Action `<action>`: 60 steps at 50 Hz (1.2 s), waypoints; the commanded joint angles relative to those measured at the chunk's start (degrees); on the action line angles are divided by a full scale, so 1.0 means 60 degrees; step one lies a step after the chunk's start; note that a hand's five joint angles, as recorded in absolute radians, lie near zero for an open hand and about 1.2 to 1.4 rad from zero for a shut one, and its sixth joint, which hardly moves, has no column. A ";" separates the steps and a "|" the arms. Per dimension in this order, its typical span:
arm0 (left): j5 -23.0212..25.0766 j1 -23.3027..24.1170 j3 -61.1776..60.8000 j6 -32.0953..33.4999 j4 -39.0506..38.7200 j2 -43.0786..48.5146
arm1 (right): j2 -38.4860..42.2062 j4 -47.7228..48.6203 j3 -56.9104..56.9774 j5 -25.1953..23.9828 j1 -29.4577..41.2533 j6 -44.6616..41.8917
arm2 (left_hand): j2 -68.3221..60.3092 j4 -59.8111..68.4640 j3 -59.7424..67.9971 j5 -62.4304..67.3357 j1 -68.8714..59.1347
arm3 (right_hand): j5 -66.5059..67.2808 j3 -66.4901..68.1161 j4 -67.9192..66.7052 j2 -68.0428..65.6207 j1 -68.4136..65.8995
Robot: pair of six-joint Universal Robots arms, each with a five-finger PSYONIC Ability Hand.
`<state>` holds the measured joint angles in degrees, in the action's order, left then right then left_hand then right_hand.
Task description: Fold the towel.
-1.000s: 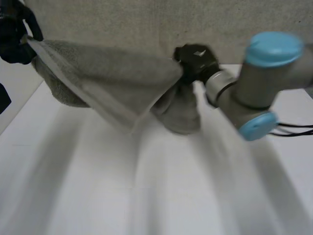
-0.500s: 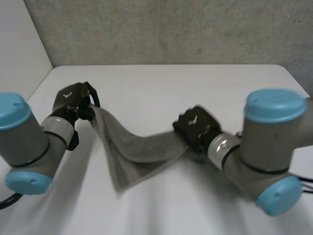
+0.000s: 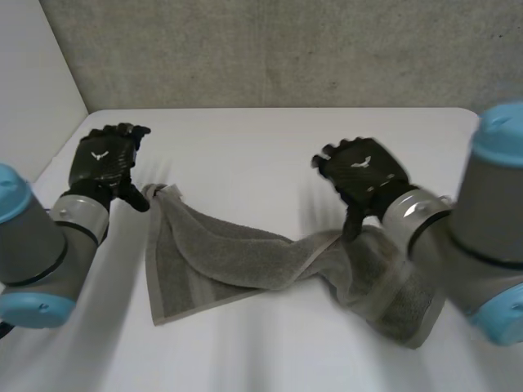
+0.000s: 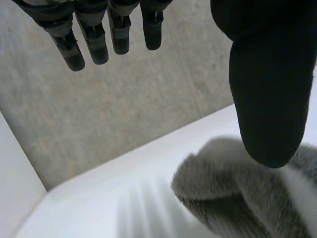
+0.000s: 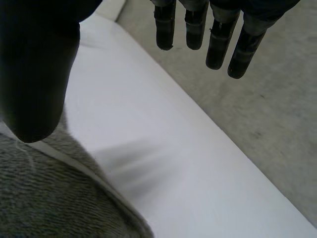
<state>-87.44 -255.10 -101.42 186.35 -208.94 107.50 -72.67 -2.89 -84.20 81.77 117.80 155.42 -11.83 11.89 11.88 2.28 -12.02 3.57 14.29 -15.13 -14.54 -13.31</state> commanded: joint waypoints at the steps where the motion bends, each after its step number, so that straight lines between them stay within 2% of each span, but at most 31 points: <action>1: -0.0001 0.0094 -0.1200 0.0187 0.0368 -0.1741 | -0.0325 -0.1145 0.0014 -0.1178 -0.1249 0.0317 | -0.0430 0.0420 0.0422 0.0355 -0.0399 | -0.0595 -0.0715 0.0856 0.0757 0.0552; 5: 0.0013 0.0168 -0.1642 0.0187 0.0867 -0.2330 | -0.0253 -0.1715 0.0116 -0.1966 -0.1979 0.0317 | -0.0571 0.0561 0.0563 0.0496 -0.0540 | -0.0595 -0.0715 0.0856 0.0757 0.0552; 7: 0.0101 0.0313 -0.2036 0.0187 0.1596 -0.2768 | -0.0151 -0.1832 0.0175 -0.2186 -0.2242 0.0303 | -0.1128 0.1118 0.1120 0.1053 -0.1097 | -0.0595 -0.0715 0.0856 0.0757 0.0552; 10: 0.0145 0.0461 -0.2228 0.0187 0.1981 -0.2916 | 0.0345 -0.1892 0.0423 -0.2538 -0.2595 0.0303 | -0.1524 0.1514 0.1516 0.1449 -0.1493 | -0.0584 -0.0704 0.0845 0.0746 0.0541; 12: 0.0189 0.0869 -0.2549 0.0187 0.2579 -0.3004 | 0.0682 -0.1921 0.0613 -0.2612 -0.2684 0.0303 | -0.2529 0.2519 0.2521 0.2454 -0.2498 | -0.0193 -0.0312 0.0453 0.0355 0.0150; 18: 0.0175 0.1120 -0.3150 0.0508 0.2816 -0.2902 | 0.1839 -0.2009 0.1491 -0.2657 -0.2860 0.0303 | -0.3875 0.3866 0.3867 0.3800 -0.3844 | 0.1153 0.1034 -0.0893 -0.0991 -0.1196; 27: 0.0145 0.1325 -0.3561 0.1271 0.2757 -0.2506 | 0.3920 -0.3413 0.3308 -0.2759 -0.2875 0.0347 | -0.3711 0.3701 0.3703 0.3636 -0.3680 | 0.1718 0.1598 -0.1457 -0.1556 -0.1761; 33: 0.0131 0.1545 -0.3415 0.1315 0.2596 -0.1527 | 0.4450 -0.3650 0.3896 -0.2906 -0.2831 0.0684 | -0.1811 0.1801 0.1802 0.1736 -0.1779 | 0.1998 0.1879 -0.1737 -0.1836 -0.2041; 37: 0.0116 0.1559 -0.3327 0.1315 0.2420 -0.1085 | 0.4713 -0.3650 0.4232 -0.2935 -0.2802 0.1122 | -0.1020 0.1010 0.1011 0.0945 -0.0989 | 0.4065 0.3945 -0.3804 -0.3903 -0.4108; 40: 0.0101 0.1574 -0.3239 0.1315 0.2083 -0.0821 | 0.4758 -0.3650 0.4262 -0.2935 -0.2802 0.1152 | -0.0992 0.0982 0.0983 0.0917 -0.0960 | 0.5362 0.5243 -0.5102 -0.5200 -0.5405; 41: 0.0087 0.1589 -0.3181 0.1315 0.1909 -0.0749 | 0.4758 -0.3650 0.4262 -0.2950 -0.2787 0.1167 | -0.0992 0.0982 0.0983 0.0917 -0.0960 | 0.7111 0.6991 -0.6850 -0.6949 -0.7154; 42: 0.0072 0.1589 -0.3122 0.1315 0.1762 -0.0705 | 0.4758 -0.3650 0.4262 -0.2950 -0.2787 0.1167 | -0.0992 0.0982 0.0983 0.0917 -0.0960 | 0.7128 0.7009 -0.6868 -0.6966 -0.7171; 43: 0.0072 0.1589 -0.3122 0.1315 0.1761 -0.0704 | 0.4671 -0.3635 0.4219 -0.2950 -0.2773 0.1196 | -0.0992 0.0982 0.0983 0.0917 -0.0960 | 0.9738 0.9618 -0.9477 -0.9575 -0.9781; 44: 0.0072 0.1589 -0.3049 0.1315 0.1659 -0.0690 | 0.4670 -0.3635 0.4218 -0.2950 -0.2772 0.1196 | -0.1047 0.1037 0.1039 0.0972 -0.1016 | 0.9764 0.9644 -0.9503 -0.9601 -0.9807; 45: 0.0072 0.1589 -0.2976 0.1315 0.1586 -0.0690 | 0.4423 -0.3490 0.4073 -0.2965 -0.2772 0.1269 | -0.1103 0.1093 0.1095 0.1028 -0.1072 | 1.1058 1.0939 -1.0798 -1.0896 -1.1102; 52: 0.0072 0.1589 -0.2668 0.1315 0.1512 -0.0441 | 0.2696 -0.2099 0.2581 -0.3023 -0.2919 0.1929 | -0.1160 0.1150 0.1152 0.1085 -0.1129 | 1.1072 1.0952 -1.0811 -1.0909 -1.1115; 58: 0.0072 0.1589 -0.2448 0.1330 0.1497 0.0027 | 0.1784 -0.1628 0.1552 -0.3082 -0.3109 0.1885 | -0.1272 0.1262 0.1263 0.1197 -0.1241 | 1.1072 1.0952 -1.0811 -1.0909 -1.1115; 60: 0.0072 0.1589 -0.2404 0.1330 0.1497 0.0131 | 0.1405 -0.1555 0.1057 -0.3344 -0.3255 0.1856 | -0.1272 0.1262 0.1264 0.1197 -0.1241 | 1.1072 1.0952 -1.0811 -1.0909 -1.1115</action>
<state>-87.04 -245.56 -116.72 194.30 -199.98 106.18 -59.09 -14.17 -71.58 63.41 99.81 166.95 -16.57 16.69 16.55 6.64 -16.76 67.11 76.64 -76.56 -76.04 -76.62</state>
